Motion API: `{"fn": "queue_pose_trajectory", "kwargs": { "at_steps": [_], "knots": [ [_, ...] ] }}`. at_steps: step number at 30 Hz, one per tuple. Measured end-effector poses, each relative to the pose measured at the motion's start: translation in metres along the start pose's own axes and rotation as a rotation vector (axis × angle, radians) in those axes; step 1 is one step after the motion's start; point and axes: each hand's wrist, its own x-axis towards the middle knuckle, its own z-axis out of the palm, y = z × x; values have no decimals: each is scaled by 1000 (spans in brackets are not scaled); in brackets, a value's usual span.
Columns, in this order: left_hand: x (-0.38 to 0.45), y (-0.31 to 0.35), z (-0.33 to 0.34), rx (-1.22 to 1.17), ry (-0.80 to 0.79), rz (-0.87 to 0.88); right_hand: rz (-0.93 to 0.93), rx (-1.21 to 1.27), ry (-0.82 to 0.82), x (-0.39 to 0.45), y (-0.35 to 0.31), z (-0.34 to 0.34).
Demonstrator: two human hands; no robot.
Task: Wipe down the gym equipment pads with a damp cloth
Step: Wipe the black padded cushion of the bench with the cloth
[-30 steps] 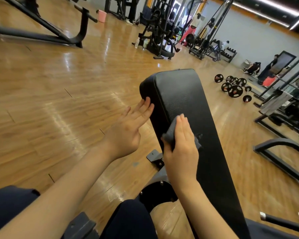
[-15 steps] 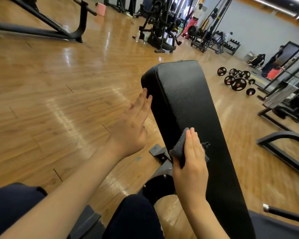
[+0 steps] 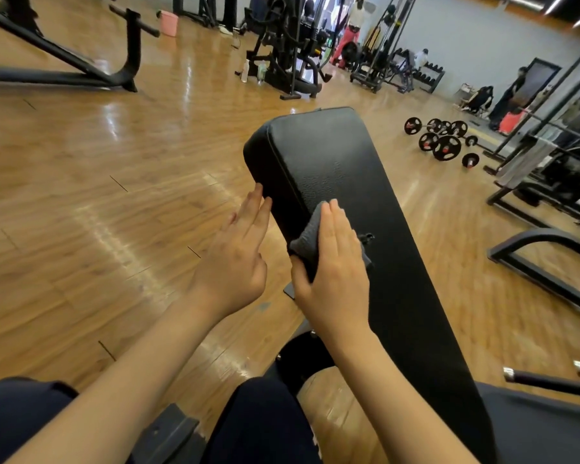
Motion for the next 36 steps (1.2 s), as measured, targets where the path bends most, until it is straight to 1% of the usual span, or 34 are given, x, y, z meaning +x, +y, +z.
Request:
{"fn": "queue_pose_trajectory", "kwargs": {
  "at_steps": [3,6,10,13,16,19,23,27,31,33,36],
  "knots": [
    [0,-1,3,-4,-14,-9,14,51,25,30,-13,3],
    [1,3,2,-59,-31,-65,0,60,27,54,-23,9],
    [1,3,2,-38,-39,-52,-18,20,69,31,-8,10],
    [0,-3,4,-36,-58,-31,-11,26,33,12,3,6],
    [1,-6,2,-51,-65,-24,36,75,1,20,-4,4],
    [3,-5,-1,-36,-60,-27,80,60,45,32,-12,8],
    [3,-5,-2,0,-46,-20,18,-26,95,10,2,10],
    [3,-9,-2,60,-39,28,7,-53,118,-20,17,5],
    [5,-7,-4,82,-32,55,-4,-20,118,1,6,7],
    [7,-4,-6,54,17,34,-22,2,94,33,-10,8],
    [14,-3,-14,-48,192,-66,-50,47,-2,81,-35,8]
  ]
}}
